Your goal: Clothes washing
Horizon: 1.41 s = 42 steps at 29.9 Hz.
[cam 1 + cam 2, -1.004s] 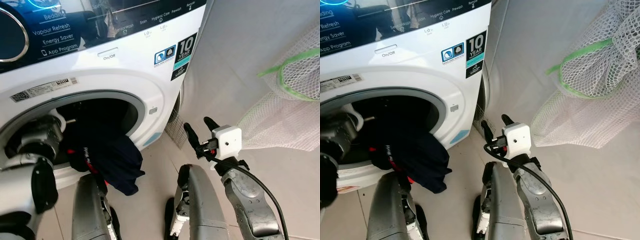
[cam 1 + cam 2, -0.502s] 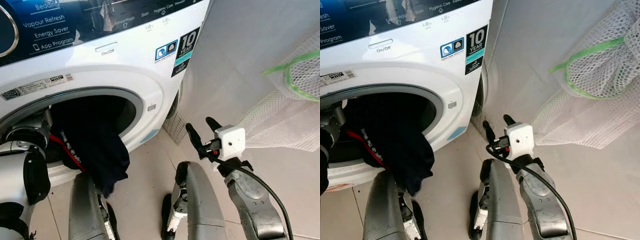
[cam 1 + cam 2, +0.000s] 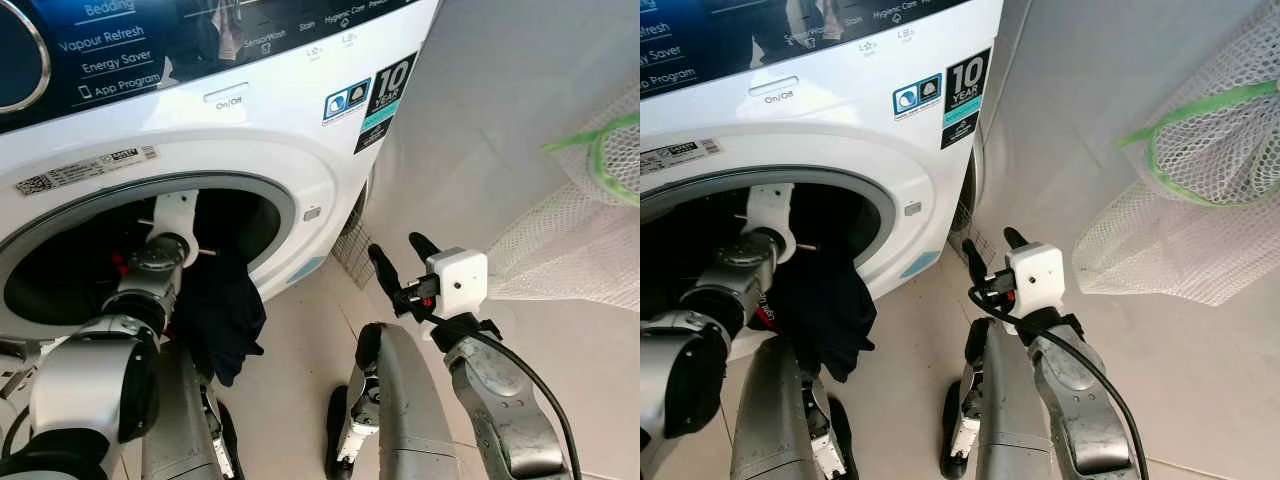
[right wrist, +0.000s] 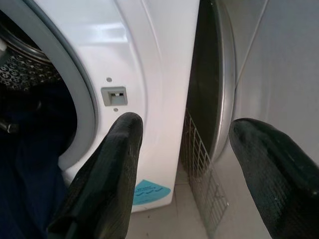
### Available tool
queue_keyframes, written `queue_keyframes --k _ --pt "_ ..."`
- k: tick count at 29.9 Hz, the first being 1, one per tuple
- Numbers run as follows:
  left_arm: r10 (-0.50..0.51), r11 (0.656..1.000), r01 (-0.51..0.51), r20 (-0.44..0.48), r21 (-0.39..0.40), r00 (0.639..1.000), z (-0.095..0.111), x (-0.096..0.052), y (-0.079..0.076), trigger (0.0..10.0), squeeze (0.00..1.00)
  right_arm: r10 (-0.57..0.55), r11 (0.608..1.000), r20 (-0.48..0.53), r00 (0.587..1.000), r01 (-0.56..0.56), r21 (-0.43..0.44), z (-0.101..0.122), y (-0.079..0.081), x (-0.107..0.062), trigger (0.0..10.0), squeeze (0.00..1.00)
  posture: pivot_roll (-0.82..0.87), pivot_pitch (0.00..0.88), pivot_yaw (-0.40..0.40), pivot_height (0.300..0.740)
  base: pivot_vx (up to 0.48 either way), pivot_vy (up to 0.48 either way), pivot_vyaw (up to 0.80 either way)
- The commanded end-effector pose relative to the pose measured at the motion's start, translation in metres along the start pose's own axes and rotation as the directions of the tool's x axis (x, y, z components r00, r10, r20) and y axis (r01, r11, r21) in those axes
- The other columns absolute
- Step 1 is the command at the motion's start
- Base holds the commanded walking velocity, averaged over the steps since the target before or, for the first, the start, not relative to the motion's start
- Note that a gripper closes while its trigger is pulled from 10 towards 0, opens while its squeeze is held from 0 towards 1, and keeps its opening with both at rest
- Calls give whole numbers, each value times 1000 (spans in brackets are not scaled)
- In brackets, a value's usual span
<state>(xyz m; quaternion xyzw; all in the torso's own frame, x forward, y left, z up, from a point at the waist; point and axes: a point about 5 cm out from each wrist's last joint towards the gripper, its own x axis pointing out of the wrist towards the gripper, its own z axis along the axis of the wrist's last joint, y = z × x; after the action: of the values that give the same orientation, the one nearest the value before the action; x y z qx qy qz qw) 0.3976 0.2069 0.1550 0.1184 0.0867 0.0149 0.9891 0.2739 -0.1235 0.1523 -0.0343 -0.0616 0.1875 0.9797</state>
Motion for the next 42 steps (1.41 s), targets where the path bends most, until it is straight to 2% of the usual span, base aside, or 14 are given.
queue_keyframes --k 1,2,10,13,24,27,28,29,33,34,35,36,37,42 --pt "17 1000 -17 -2 1 1000 -5 -2 4 10000 0 -6 1000 -18 1000 7 9 -4 -1 -3 10000 0 -2 379 -140 511 0 0 0" --pt "31 999 -31 6 -11 999 -1 -1 8 10000 1000 -8 1000 -19 1000 8 9 -4 -1 -2 10000 0 3 377 -138 511 0 0 0" --pt "114 993 -113 31 -20 993 5 -2 26 10000 1000 -5 1000 -12 1000 5 17 -5 2 1 10000 0 20 372 -129 511 0 0 0" --pt "122 992 -122 35 -19 992 6 -2 26 10000 1000 -3 1000 -11 1000 4 19 -5 2 1 10000 0 20 372 -129 511 0 0 0" --pt "82 996 -79 61 -51 995 6 -2 10 10000 1000 -1 1000 -9 1000 1 21 -5 3 3 10000 0 25 371 -124 511 0 0 0" --pt "54 994 -50 36 -96 998 5 -1 2 10000 1000 0 1000 -11 1000 1 21 -6 4 3 10000 0 25 369 -116 511 0 0 0" --pt "16 995 -14 22 -101 1000 4 0 -6 10000 1000 -2 1000 -10 1000 2 23 -6 4 3 10000 0 25 368 -115 511 0 0 0" --pt "-31 994 33 21 -108 999 6 1 -17 10000 0 -2 1000 -9 1000 3 25 -6 5 3 10000 0 24 366 -109 511 0 0 0" --pt "-47 988 46 -4 -145 999 7 0 -36 10000 0 -2 1000 -10 1000 3 27 -7 6 3 10000 0 31 363 -102 511 0 0 0" --pt "-51 985 46 -25 -167 998 6 -1 -40 10000 0 -2 1000 -10 1000 2 27 -7 6 3 10000 0 32 362 -101 511 0 0 0" --pt "-55 974 39 -68 -225 996 3 -2 -45 10000 0 -1 1000 -9 1000 1 27 -7 7 4 10000 0 31 357 -97 511 0 0 0" --pt "-58 970 38 -77 -239 995 2 -2 -46 10000 0 0 1000 -9 1000 1 27 -7 7 4 10000 0 31 357 -97 511 0 0 0" --pt "-57 968 34 -89 -251 994 1 -3 -48 10000 1000 -1 1000 -8 1000 1 28 -7 7 4 10000 0 30 355 -92 511 0 0 0" --pt "-64 961 22 -143 -277 988 -2 -10 -54 10000 1000 -4 1000 -5 1000 4 30 -8 8 4 10000 0 32 342 -78 511 0 0 0"
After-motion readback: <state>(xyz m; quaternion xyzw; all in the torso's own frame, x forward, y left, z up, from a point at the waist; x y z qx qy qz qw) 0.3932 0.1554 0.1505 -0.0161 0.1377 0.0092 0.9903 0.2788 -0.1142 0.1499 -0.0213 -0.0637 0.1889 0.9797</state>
